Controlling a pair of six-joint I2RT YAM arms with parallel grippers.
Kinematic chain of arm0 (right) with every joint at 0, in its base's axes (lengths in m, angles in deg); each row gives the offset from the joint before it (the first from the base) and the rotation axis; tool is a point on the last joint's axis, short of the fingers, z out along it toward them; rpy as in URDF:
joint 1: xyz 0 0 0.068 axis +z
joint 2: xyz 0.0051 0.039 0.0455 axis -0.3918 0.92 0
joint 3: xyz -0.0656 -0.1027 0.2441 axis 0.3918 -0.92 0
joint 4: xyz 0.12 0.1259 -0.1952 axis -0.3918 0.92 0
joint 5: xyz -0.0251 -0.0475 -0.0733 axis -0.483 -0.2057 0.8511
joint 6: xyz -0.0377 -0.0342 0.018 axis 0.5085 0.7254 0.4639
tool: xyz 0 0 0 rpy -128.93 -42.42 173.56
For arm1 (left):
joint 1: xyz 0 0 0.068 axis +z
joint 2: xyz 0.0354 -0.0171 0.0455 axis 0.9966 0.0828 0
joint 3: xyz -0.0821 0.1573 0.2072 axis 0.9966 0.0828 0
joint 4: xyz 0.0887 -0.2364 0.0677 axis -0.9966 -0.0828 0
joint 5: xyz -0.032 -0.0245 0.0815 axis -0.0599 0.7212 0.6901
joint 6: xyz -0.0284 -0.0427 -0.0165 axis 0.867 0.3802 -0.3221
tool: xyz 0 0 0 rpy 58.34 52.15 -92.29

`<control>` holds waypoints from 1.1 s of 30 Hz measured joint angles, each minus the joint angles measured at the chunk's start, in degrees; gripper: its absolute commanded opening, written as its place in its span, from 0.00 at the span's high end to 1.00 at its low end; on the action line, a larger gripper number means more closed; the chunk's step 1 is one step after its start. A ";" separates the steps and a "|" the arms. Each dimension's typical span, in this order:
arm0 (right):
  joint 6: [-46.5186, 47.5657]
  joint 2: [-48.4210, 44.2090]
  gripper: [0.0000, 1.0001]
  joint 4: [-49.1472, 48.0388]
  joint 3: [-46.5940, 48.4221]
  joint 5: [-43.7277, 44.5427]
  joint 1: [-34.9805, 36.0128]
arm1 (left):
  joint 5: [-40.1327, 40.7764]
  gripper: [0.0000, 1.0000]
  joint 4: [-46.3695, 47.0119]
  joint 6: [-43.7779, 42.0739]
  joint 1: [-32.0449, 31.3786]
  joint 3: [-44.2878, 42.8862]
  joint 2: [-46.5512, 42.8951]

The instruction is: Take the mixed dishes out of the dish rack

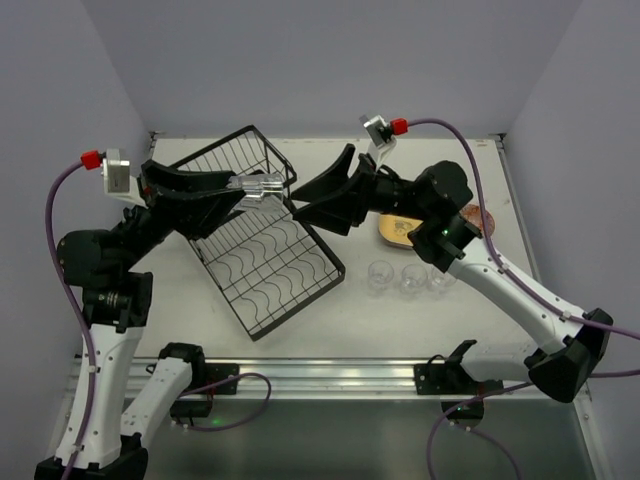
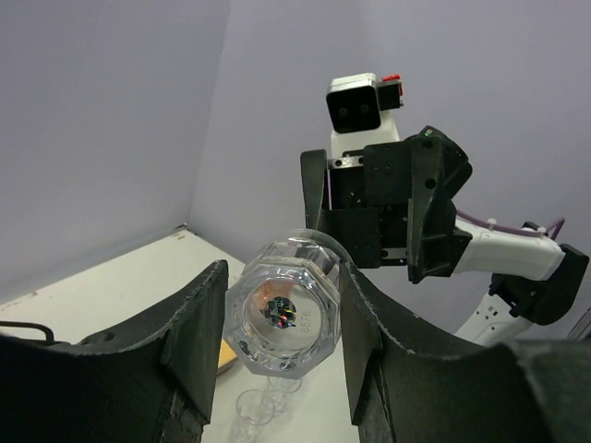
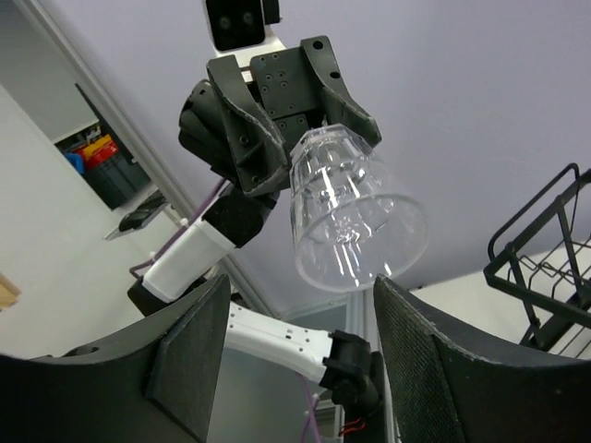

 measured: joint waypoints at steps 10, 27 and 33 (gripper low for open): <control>-5.88 6.82 0.55 -6.01 4.24 -1.88 0.26 | -0.68 1.00 4.15 2.58 0.00 1.86 -0.55; -9.79 7.21 1.00 -8.76 4.20 -2.49 1.11 | -0.61 0.26 4.94 1.36 0.26 2.49 -0.26; -5.31 3.48 1.00 -2.62 1.90 0.37 1.09 | 5.31 0.00 -4.39 -4.79 0.26 -0.59 0.11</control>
